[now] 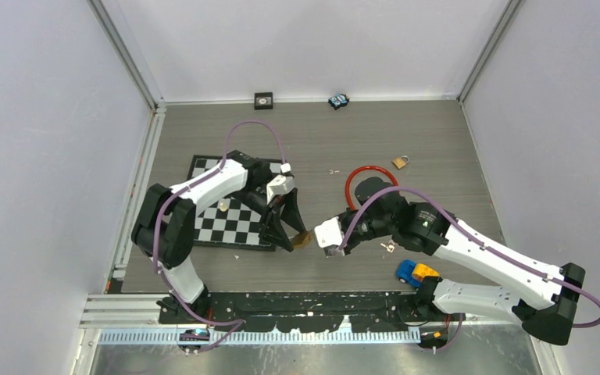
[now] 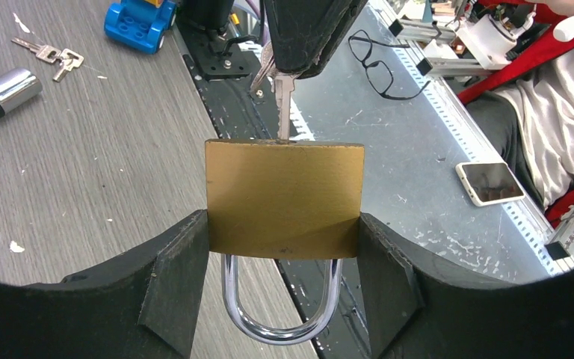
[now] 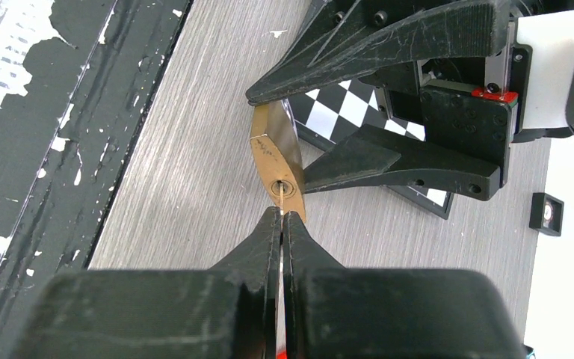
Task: Unlock with the key
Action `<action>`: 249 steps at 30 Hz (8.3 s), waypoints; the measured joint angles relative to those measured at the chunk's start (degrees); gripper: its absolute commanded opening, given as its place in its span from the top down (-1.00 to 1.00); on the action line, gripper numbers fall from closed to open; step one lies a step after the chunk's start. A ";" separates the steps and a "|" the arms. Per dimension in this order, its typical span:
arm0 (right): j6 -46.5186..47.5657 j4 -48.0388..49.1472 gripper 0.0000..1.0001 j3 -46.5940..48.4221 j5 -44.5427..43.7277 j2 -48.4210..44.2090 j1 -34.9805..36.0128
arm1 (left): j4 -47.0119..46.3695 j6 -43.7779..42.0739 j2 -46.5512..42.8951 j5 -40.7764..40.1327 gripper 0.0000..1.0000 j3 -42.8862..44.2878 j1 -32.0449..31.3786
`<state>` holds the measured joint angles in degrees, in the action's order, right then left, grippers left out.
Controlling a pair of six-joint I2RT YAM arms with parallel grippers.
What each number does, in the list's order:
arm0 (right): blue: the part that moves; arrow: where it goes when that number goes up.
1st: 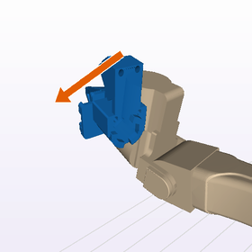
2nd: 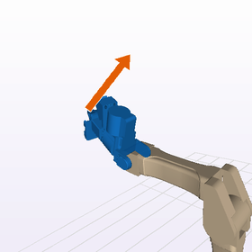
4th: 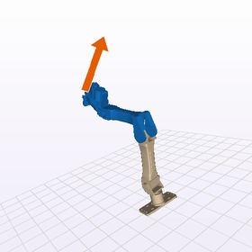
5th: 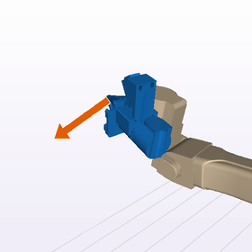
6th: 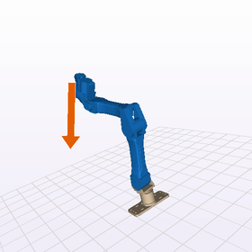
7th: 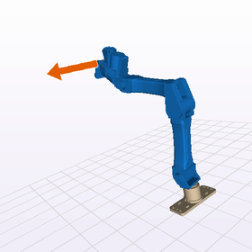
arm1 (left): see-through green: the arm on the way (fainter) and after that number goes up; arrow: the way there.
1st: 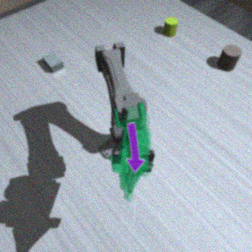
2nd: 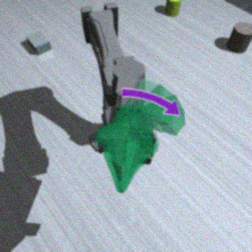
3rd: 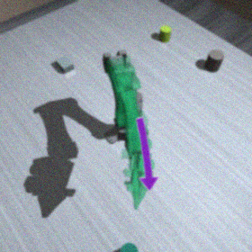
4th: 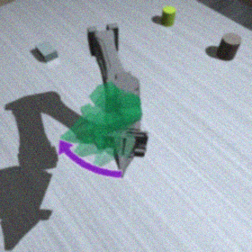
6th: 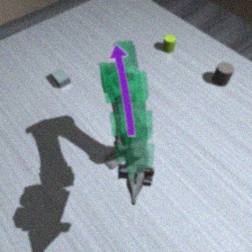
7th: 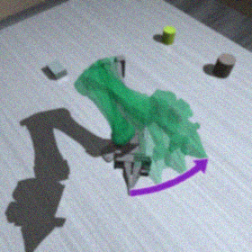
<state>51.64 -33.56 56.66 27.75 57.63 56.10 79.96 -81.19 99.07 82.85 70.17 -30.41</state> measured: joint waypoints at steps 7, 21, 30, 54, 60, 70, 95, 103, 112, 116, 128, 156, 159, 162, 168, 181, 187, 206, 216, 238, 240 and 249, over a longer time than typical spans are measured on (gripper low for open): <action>0.37 -1.03 0.99 0.04 0.57 -1.40 -0.09 | -4.37 4.74 -1.05 0.76 1.00 -1.44 0.28; -1.29 -1.05 0.99 0.00 1.60 -4.74 -1.88 | -5.27 3.26 -3.58 0.76 1.00 -2.64 0.59; -7.96 2.86 0.99 0.00 -5.70 -2.12 -5.68 | 0.28 -6.97 -8.39 -0.55 1.00 -3.10 0.59; -17.09 1.05 0.99 -0.28 0.50 -0.94 -13.16 | 7.78 -31.01 -21.51 -6.99 1.00 -2.45 -0.17; -15.96 -1.18 0.99 0.07 1.81 -1.14 -13.16 | 8.17 -35.26 -25.09 -5.35 1.00 -3.06 -1.14; -13.77 -6.54 0.99 3.80 4.74 -1.14 -13.11 | 9.25 -36.11 -25.14 -4.31 1.00 -3.15 -1.36; -7.52 -22.32 0.99 27.10 6.34 8.87 -3.34 | 9.16 -29.44 -20.22 0.04 1.00 -5.60 1.16; -5.16 -26.64 0.99 31.74 4.07 14.49 1.51 | 6.56 -23.74 -19.43 0.59 1.00 -6.03 1.92; -2.21 -29.51 0.99 36.46 -1.11 18.40 8.50 | 4.74 -20.83 -16.65 0.76 1.00 -6.01 3.78; -1.05 -30.01 0.99 36.76 -4.00 18.78 10.01 | 3.67 -18.45 -16.15 0.79 1.00 -6.01 4.09; 1.25 -30.23 0.99 36.79 -12.96 21.86 14.08 | -2.19 -8.76 -16.20 0.79 1.00 -6.03 4.24; 2.49 -28.63 0.99 34.93 -19.34 22.23 15.80 | -7.10 -0.11 -16.48 -0.15 1.00 -6.67 4.31; 2.51 -28.61 0.99 34.93 -19.34 22.23 15.80 | -7.15 0.09 -16.48 -0.15 1.00 -6.67 4.31; 2.49 -28.61 0.99 34.93 -19.34 22.23 15.80 | -7.15 0.22 -16.48 -0.15 1.00 -6.67 4.31; 2.47 -28.59 0.99 34.93 -19.34 22.23 15.80 | -7.15 0.26 -16.48 -0.15 1.00 -6.67 4.31; 2.25 -28.65 0.99 35.01 -19.34 22.23 15.80 | -8.07 1.75 -16.48 -0.13 1.00 -6.67 4.35; 2.25 -28.65 0.99 35.06 -19.37 22.23 15.80 | -8.20 1.79 -16.48 -0.13 1.00 -6.67 4.52; 2.23 -28.68 0.99 35.76 -19.32 21.59 15.85 | -8.61 2.82 -16.48 0.00 1.00 -6.67 4.68; 2.25 -28.68 0.99 35.76 -19.34 21.59 15.85 | -9.51 4.59 -16.59 0.74 1.00 -6.86 4.68; 2.25 -28.68 0.99 35.76 -19.06 21.59 15.85 | -10.32 6.05 -19.06 0.76 1.00 -7.74 4.68; 2.23 -28.68 0.99 35.76 -19.06 21.59 15.85 | -10.32 6.05 -19.06 0.74 1.00 -7.74 4.68; 2.21 -28.68 0.99 35.82 -18.71 21.59 15.85 | -10.32 6.16 -19.06 0.76 1.00 -7.74 4.68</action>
<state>53.84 -62.24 92.49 9.04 79.22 71.94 69.65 -75.02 80.01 83.61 62.43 -25.74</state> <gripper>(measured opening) 0.046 0.668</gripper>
